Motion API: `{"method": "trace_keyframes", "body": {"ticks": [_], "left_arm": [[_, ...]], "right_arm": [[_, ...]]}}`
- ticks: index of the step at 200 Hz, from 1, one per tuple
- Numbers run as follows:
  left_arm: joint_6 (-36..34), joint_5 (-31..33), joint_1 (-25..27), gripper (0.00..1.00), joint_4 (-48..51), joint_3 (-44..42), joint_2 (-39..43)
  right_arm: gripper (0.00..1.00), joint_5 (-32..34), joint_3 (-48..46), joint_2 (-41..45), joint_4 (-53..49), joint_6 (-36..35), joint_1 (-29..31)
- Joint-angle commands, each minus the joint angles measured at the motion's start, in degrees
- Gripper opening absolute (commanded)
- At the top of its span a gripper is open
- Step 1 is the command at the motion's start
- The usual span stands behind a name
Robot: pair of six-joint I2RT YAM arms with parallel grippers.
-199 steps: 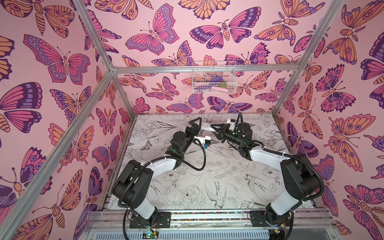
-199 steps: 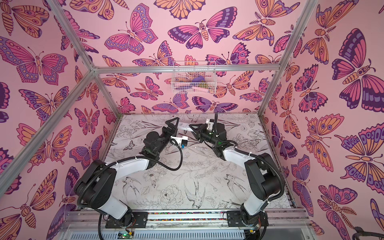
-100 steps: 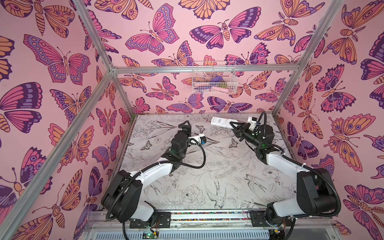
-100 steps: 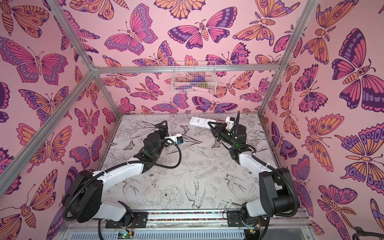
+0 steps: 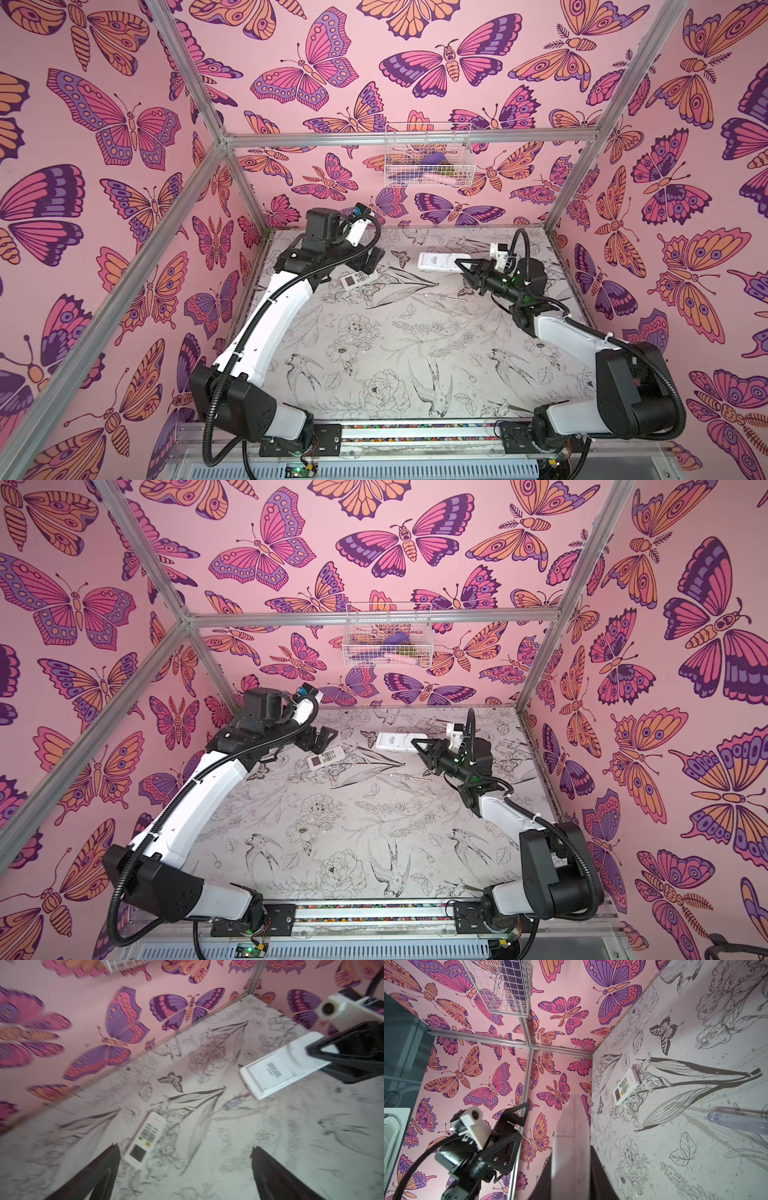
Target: Unload the batteries from the remote control
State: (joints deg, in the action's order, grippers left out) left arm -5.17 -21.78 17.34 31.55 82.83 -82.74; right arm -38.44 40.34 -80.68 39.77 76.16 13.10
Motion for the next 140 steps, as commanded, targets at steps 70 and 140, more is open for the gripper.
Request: {"method": "trace_keyframes", "body": {"ticks": [70, 140], "left_arm": [[36.70, -33.22, -1.13, 0.99, -23.61, -19.73, -3.15], [50.90, -36.15, -0.69, 0.89, -39.93, -24.81, -4.56]], "right_arm": [[0.08, 1.20, 0.98, 1.65, 5.77, -0.58, 8.82], [0.05, 1.26, 3.52, -4.32, 11.44, 2.01, 13.35]]}}
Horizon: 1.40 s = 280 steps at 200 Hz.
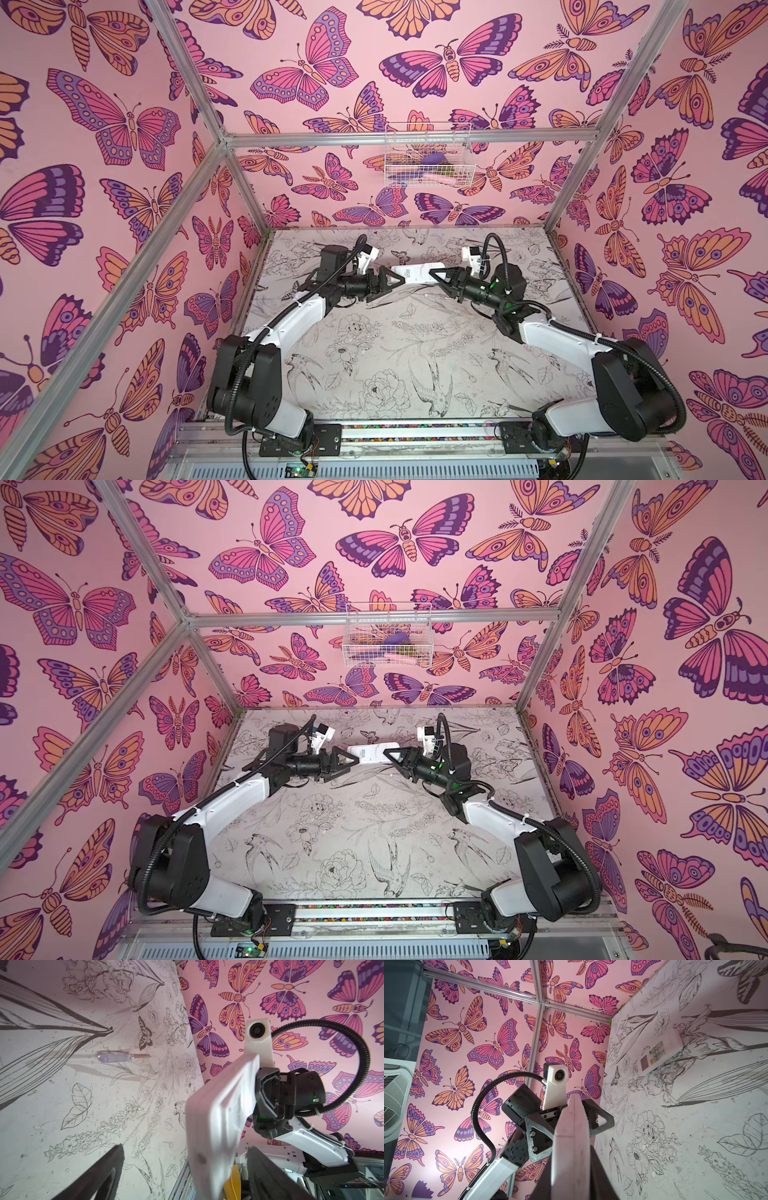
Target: Unload the batteries from the remote control
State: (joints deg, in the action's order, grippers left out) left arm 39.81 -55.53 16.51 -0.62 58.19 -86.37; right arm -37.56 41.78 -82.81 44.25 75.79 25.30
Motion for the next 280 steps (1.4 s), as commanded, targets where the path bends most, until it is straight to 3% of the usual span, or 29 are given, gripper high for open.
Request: {"method": "trace_keyframes", "body": {"ticks": [1, 51, 87, 116, 158, 193, 206, 235, 258, 280], "left_arm": [[6.04, -2.40, 0.21, 0.89, -7.83, -0.18, -0.92], [7.30, -2.73, 0.67, 0.64, -8.77, -0.20, -0.76], [7.47, -3.27, 0.80, 0.52, -9.83, -0.19, -0.91], [7.21, -3.35, 0.85, 0.37, -10.25, -0.35, -0.74], [6.68, -3.11, -0.04, 0.34, -10.27, -0.88, -0.12], [5.89, -2.85, -0.34, 0.20, -10.18, -1.33, 0.14], [5.23, -2.64, -0.47, 0.18, -9.68, -1.50, 0.15], [0.92, -1.78, -0.95, 0.02, -5.61, -1.66, 0.75], [-2.05, -2.42, -1.52, 0.01, -2.83, -2.65, 1.50], [-3.44, -3.00, -1.65, 0.00, -2.72, -4.48, 1.97]], "right_arm": [[0.05, 0.38, 2.08, -2.28, 7.02, 2.50, 1.20], [0.05, 1.96, 2.34, -4.90, 8.49, 2.80, 2.43], [0.11, 1.97, 2.69, -6.61, 8.84, 2.92, 2.74], [0.14, 1.91, 2.39, -6.85, 8.45, 2.34, 2.65], [0.18, 1.93, 1.49, -6.92, 6.65, 0.59, 2.30], [0.21, 1.54, 0.43, -6.84, 6.68, 0.32, 1.78], [0.27, 1.39, 0.03, -6.84, 6.84, 0.24, 1.44], [0.45, 1.26, -1.84, -5.21, 5.91, -0.41, -0.25], [0.60, 1.02, -3.78, -1.79, 1.92, -2.81, -2.61], [0.69, 1.20, -6.07, 2.99, -5.43, -7.84, -4.48]]}}
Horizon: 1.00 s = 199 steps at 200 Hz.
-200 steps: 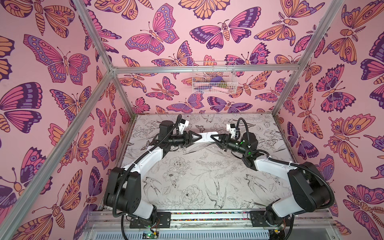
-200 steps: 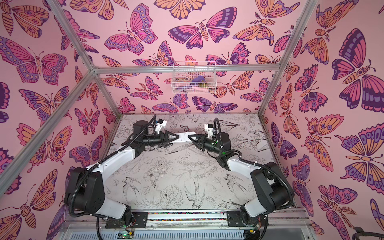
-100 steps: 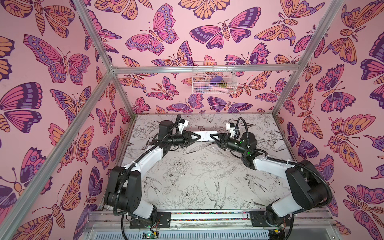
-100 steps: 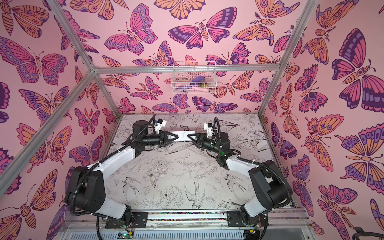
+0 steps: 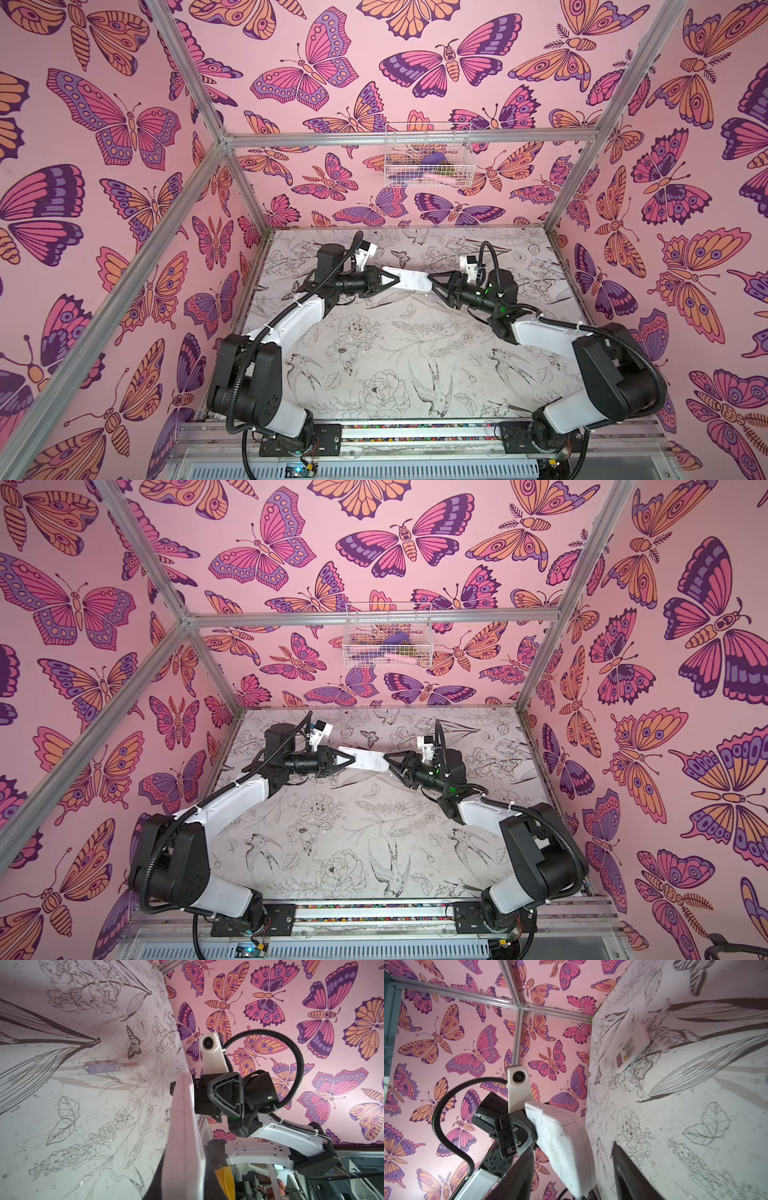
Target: Unload the batteries from the remote control
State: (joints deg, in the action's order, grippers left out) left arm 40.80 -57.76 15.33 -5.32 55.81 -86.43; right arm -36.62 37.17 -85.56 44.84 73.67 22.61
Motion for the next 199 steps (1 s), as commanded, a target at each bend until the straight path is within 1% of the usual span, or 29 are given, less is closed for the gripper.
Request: {"method": "trace_keyframes", "body": {"ticks": [1, 26, 48, 60, 74, 92, 117, 159, 199], "left_arm": [[-4.46, -0.78, -0.48, 0.00, 1.98, -2.15, 2.05], [-5.56, -0.93, -0.48, 0.00, 1.98, -3.33, 1.79], [-6.64, -0.87, -0.05, 0.00, 1.82, -4.11, 1.07], [-7.68, -0.86, 0.36, 0.00, 1.85, -4.40, 0.92], [-9.00, -0.95, 0.58, 0.00, 1.82, -4.79, 0.82], [-9.88, -0.96, 1.01, 0.00, 1.85, -5.14, 0.59], [-11.62, -0.79, 1.86, 0.00, 1.84, -5.61, 0.17], [-13.11, 0.03, 2.50, 0.00, 1.72, -6.24, -0.47], [-13.05, -0.16, 3.04, 0.00, 1.74, -5.98, -0.60]], "right_arm": [[0.70, 0.38, -1.56, 5.92, -6.23, -5.99, -1.83], [0.75, 1.86, -1.41, 9.36, -15.83, -12.69, -1.10], [0.80, 4.03, -0.18, 9.30, -21.62, -17.22, 1.28], [0.80, 5.07, 0.20, 7.99, -22.78, -17.69, 2.10], [0.81, 5.44, -0.07, 5.84, -20.32, -16.15, 2.73], [0.78, 4.84, 0.71, 2.85, -17.60, -14.96, 4.25], [0.74, 3.07, 3.12, -0.18, -17.51, -15.57, 6.80], [0.67, 3.44, 2.05, -1.35, -16.08, -15.34, 7.27], [0.56, 3.18, 1.96, -3.11, -14.08, -14.31, 7.86]]}}
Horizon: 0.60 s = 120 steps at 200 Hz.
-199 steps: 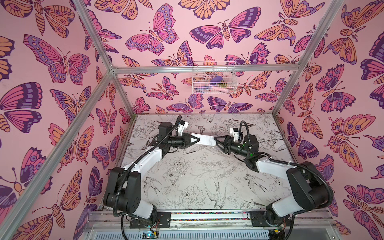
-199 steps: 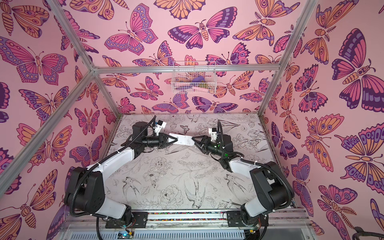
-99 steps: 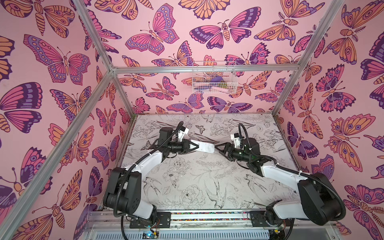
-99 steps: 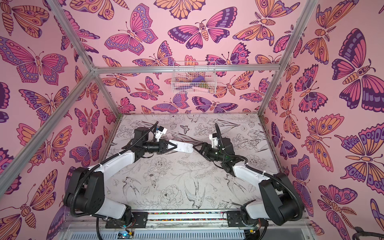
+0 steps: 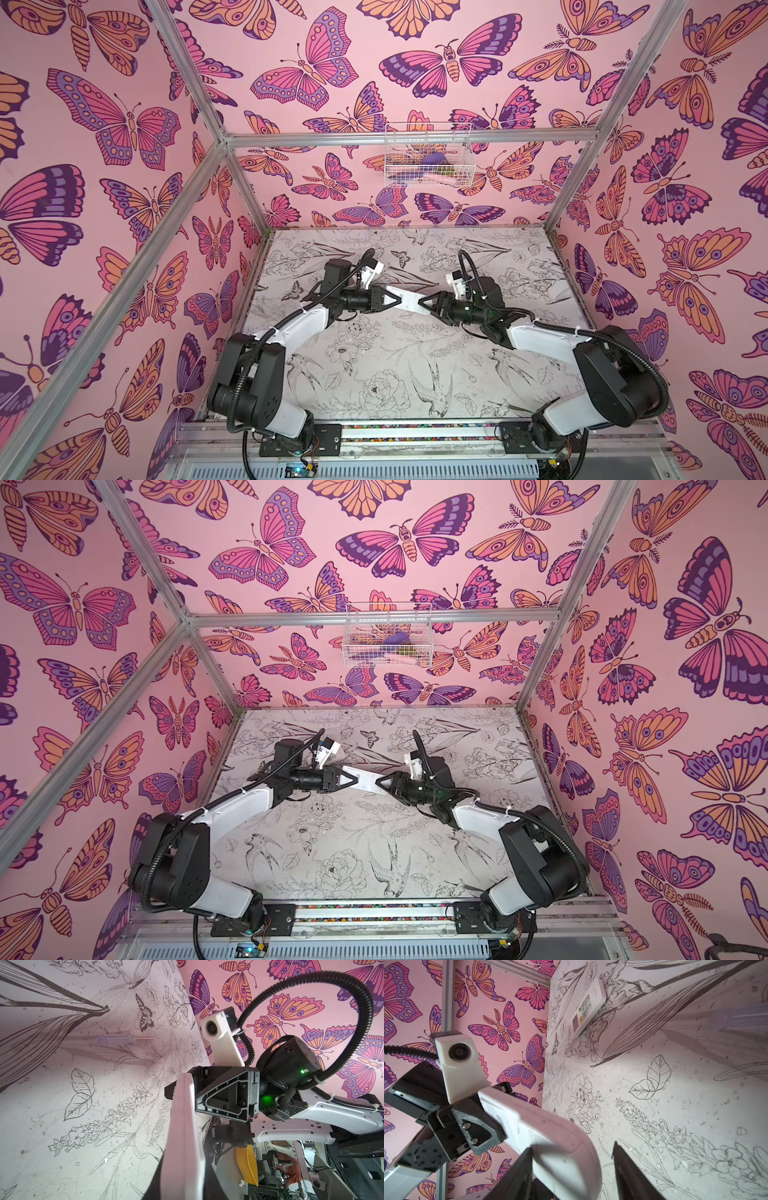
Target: Unload the batteries from the remote control
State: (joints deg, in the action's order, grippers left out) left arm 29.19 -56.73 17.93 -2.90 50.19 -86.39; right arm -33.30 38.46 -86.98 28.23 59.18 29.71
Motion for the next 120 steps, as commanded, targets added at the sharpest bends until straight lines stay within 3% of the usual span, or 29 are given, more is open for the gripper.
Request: {"method": "trace_keyframes", "body": {"ticks": [1, 89, 120], "left_arm": [[-1.43, -1.19, 0.44, 0.00, -0.65, -0.36, -0.68], [-1.57, -0.67, 0.73, 0.00, -0.70, 0.08, -0.41], [-1.89, -0.05, 0.61, 0.00, -0.38, 0.08, -0.33]], "right_arm": [[0.56, -0.12, 0.71, -1.74, 2.53, 0.16, 0.77], [0.40, 2.70, -1.13, -1.27, -2.31, -2.58, 0.00], [0.40, 2.78, -1.72, -0.30, -3.14, -2.95, -0.53]]}}
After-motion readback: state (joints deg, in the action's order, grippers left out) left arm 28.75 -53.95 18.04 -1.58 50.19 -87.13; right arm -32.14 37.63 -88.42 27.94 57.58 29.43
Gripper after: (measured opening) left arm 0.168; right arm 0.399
